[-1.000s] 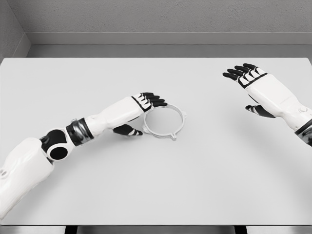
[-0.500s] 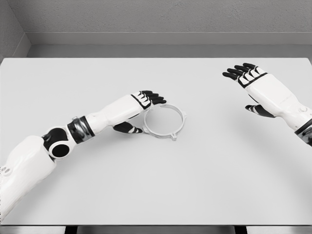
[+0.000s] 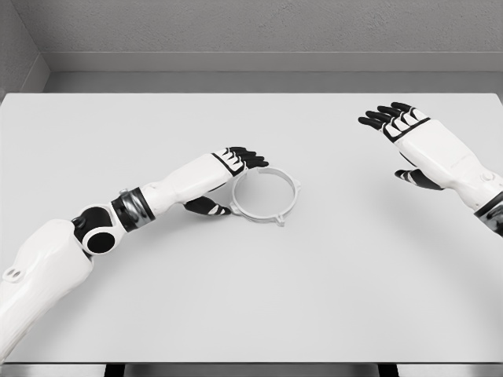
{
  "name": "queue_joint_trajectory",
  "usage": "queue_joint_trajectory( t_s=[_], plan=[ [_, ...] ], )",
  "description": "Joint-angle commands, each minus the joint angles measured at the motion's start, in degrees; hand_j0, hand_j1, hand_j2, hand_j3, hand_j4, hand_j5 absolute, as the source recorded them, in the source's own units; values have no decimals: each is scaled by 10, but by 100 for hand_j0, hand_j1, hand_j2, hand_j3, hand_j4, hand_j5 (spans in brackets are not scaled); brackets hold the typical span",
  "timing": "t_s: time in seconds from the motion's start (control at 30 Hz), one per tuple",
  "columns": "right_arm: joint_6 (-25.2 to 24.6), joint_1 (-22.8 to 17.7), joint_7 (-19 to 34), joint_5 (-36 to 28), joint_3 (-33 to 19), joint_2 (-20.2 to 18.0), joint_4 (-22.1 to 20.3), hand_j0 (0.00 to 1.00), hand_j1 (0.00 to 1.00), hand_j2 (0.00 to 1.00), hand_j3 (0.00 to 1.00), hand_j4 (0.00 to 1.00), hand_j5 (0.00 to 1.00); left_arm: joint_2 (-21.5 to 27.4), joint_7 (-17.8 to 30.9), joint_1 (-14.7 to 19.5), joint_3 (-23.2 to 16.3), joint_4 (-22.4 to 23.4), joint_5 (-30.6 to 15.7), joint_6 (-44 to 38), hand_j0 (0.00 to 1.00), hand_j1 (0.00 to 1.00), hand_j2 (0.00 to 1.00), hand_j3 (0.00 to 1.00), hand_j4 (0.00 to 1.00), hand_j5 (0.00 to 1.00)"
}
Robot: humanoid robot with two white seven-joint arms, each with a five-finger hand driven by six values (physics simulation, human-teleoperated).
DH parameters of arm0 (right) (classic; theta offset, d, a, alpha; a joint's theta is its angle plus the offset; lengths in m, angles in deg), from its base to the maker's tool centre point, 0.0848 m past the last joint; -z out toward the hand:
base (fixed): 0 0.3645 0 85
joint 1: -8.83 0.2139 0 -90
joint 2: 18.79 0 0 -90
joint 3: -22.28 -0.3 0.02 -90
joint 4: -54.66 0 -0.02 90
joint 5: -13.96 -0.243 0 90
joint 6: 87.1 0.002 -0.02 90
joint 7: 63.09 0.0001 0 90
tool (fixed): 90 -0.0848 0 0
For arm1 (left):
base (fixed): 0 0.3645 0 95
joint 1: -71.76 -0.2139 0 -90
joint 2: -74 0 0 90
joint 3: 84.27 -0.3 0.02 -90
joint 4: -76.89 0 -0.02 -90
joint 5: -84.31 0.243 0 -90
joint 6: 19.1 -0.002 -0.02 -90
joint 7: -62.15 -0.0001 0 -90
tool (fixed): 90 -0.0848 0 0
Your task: Assemble PVC drainage pipe clamps
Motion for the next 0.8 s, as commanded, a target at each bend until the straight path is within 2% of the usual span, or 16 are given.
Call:
queue_joint_trajectory(
  t_s=[0.0,0.2,0.77],
  plan=[
    [-1,0,0,-4,0,0,0,100,100,100,100,100,100,0,0,0,0,0,-4,0,100,100,100,100,100,100],
    [-1,0,0,-15,0,0,-1,100,100,100,100,100,100,-14,0,7,2,7,-3,0,100,100,100,100,100,100],
    [-1,-1,0,-15,0,0,-1,100,100,100,100,100,100,-16,0,8,1,12,-4,0,100,100,100,100,100,100]
  ],
)
